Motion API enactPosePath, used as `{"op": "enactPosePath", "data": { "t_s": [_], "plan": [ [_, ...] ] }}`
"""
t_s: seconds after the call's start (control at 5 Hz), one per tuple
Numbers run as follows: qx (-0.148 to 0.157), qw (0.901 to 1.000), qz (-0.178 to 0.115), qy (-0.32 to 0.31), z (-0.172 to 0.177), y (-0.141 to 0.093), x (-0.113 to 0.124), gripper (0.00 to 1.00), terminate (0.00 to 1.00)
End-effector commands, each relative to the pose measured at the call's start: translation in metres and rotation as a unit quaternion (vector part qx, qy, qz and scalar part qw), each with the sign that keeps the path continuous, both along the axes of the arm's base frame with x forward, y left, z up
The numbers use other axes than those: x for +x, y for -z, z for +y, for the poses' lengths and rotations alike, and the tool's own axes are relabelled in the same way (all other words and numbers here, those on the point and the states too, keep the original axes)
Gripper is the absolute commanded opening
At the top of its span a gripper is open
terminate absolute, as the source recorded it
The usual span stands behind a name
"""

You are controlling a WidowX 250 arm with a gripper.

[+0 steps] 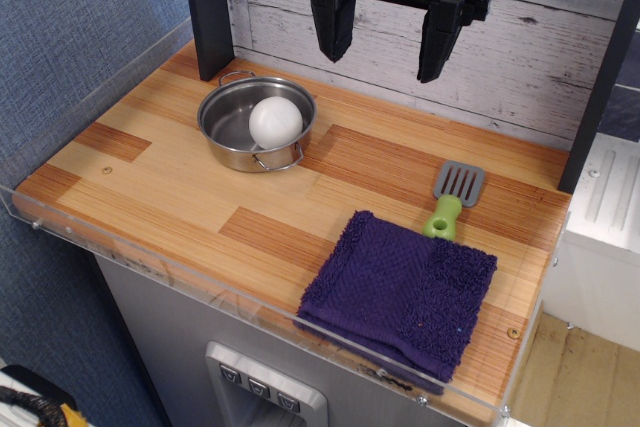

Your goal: Move the spatula behind the purple cloth.

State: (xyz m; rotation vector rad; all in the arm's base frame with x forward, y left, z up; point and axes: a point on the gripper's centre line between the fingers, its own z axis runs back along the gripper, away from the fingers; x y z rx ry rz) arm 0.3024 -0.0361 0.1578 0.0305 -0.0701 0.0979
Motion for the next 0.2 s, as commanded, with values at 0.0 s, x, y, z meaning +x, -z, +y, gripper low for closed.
{"op": "enactPosePath", "data": {
  "t_s": [0.0],
  "plan": [
    [-0.004, 0.9993, -0.036, 0.002, -0.0017, -0.0198, -0.0056, 1.0, 1.0]
  ]
}}
